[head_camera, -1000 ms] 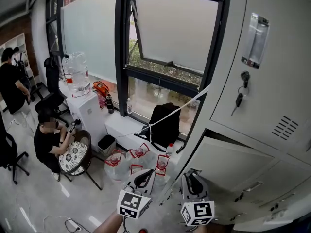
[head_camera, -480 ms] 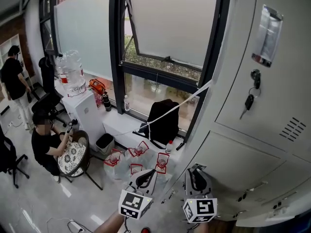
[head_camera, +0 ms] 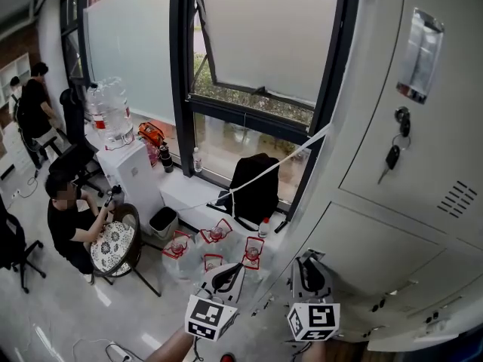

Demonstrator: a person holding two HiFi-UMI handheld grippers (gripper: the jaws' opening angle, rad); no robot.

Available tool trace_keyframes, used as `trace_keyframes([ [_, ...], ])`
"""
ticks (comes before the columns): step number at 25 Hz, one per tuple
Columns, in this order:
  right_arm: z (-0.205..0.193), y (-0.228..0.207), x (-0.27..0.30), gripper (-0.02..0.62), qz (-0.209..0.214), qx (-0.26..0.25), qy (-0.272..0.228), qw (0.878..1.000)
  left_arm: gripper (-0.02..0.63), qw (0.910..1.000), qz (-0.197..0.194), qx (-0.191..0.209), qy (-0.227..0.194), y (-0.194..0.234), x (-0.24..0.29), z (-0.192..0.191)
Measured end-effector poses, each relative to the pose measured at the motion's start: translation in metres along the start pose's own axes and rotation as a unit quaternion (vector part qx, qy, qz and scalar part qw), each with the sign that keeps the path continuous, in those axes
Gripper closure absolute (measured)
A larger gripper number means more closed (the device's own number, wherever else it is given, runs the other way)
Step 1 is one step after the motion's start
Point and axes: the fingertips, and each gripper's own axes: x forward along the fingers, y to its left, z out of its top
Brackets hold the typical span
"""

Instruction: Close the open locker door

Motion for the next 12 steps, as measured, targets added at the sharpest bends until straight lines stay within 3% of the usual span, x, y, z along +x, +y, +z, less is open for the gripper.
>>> trace_keyframes([
  [12,0.0007,0.0042,-0.0001,0.506,0.009,0.001,-0.004,1.0,0.584,1.0,0.006,0.002,0.004,0.0002,-0.0105,-0.0028],
])
